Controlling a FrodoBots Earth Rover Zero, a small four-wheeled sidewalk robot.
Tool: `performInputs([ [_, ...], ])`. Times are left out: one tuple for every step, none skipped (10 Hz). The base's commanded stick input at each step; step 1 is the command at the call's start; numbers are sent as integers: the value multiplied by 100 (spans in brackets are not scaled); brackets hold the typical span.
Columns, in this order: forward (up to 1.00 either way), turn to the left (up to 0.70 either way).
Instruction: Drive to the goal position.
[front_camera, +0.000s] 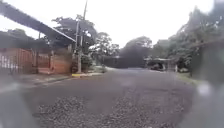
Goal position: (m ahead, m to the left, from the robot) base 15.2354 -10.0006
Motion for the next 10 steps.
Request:
performInputs([
  [70, 0],
  [70, 0],
  [70, 0],
  [70, 0],
  [70, 0],
  [70, 0],
  [70, 0],
  [70, 0],
  [70, 0],
  [70, 0],
])
